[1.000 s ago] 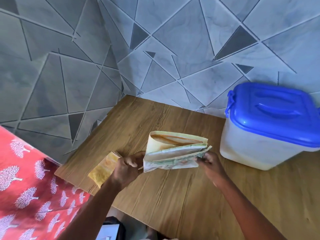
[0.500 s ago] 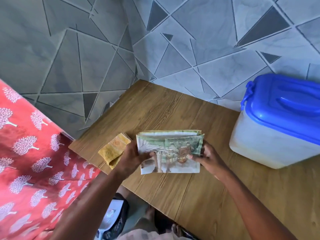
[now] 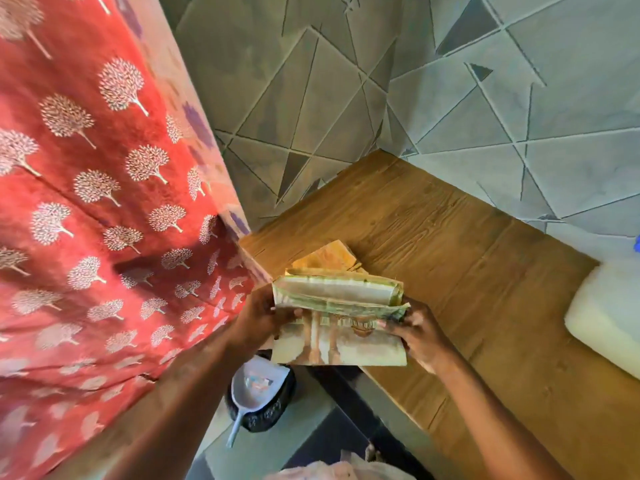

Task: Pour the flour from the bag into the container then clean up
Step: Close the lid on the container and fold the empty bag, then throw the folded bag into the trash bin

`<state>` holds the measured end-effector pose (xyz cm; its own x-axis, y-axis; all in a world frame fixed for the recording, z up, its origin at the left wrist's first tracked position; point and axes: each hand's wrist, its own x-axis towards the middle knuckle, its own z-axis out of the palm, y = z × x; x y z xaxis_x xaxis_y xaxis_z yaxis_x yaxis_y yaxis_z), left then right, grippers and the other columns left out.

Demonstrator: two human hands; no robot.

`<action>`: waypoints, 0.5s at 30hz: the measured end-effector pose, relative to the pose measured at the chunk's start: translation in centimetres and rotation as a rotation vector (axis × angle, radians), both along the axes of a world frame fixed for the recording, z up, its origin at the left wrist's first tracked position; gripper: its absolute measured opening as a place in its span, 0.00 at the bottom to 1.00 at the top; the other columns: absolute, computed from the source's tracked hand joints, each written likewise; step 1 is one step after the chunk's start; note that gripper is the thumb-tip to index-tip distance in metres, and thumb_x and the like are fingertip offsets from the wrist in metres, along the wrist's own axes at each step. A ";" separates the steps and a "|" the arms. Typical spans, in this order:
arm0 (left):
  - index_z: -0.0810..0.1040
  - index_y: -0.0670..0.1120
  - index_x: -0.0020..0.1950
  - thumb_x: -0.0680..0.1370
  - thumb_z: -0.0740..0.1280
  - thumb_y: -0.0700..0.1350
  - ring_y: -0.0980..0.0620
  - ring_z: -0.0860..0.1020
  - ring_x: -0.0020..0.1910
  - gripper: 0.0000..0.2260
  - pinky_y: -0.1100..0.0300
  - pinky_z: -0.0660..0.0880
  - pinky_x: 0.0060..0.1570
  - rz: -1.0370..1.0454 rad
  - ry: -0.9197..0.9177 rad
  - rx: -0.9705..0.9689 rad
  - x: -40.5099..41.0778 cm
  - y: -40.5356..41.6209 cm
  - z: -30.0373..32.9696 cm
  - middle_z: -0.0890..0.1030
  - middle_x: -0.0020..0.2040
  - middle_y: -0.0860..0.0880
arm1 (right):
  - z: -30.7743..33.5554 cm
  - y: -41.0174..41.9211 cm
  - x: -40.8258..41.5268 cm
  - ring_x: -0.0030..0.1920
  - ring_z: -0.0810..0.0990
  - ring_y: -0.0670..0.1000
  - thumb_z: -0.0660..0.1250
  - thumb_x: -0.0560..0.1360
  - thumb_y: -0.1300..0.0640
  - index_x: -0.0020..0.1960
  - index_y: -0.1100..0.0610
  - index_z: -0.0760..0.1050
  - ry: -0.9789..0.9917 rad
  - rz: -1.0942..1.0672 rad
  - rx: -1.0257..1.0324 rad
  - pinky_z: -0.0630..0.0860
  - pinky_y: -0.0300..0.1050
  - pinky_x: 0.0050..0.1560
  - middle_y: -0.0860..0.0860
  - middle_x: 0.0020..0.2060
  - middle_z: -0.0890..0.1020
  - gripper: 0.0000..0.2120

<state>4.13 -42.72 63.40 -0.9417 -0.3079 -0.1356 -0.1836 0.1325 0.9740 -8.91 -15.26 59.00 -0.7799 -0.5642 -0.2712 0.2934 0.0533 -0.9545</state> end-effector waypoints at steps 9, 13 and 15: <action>0.79 0.36 0.54 0.83 0.65 0.44 0.46 0.84 0.41 0.11 0.50 0.79 0.44 0.403 -0.209 0.271 12.3 -11.9 -7.8 0.86 0.43 0.44 | -4.6 -13.4 10.3 0.57 0.83 0.65 0.81 0.65 0.58 0.58 0.63 0.82 -0.192 -0.110 0.064 0.79 0.63 0.59 0.64 0.55 0.85 0.23; 0.79 0.34 0.53 0.82 0.65 0.40 0.45 0.82 0.41 0.09 0.54 0.79 0.42 0.447 -0.352 0.262 15.2 -16.8 -13.5 0.84 0.44 0.42 | -8.8 -18.1 14.0 0.55 0.84 0.64 0.70 0.73 0.73 0.57 0.59 0.82 -0.244 -0.235 0.229 0.79 0.68 0.58 0.60 0.53 0.86 0.16; 0.80 0.35 0.49 0.82 0.66 0.38 0.42 0.83 0.41 0.06 0.62 0.77 0.33 0.424 -0.421 0.211 16.0 -18.7 -16.8 0.84 0.43 0.38 | -11.2 -19.9 15.3 0.54 0.85 0.65 0.70 0.74 0.72 0.55 0.57 0.83 -0.266 -0.269 0.306 0.80 0.71 0.54 0.59 0.51 0.87 0.15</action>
<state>20.18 -61.41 46.63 -0.5964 -0.5691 -0.5660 -0.5509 -0.2227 0.8043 6.43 -35.11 47.76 -0.7682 -0.2154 -0.6029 0.5667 0.2092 -0.7969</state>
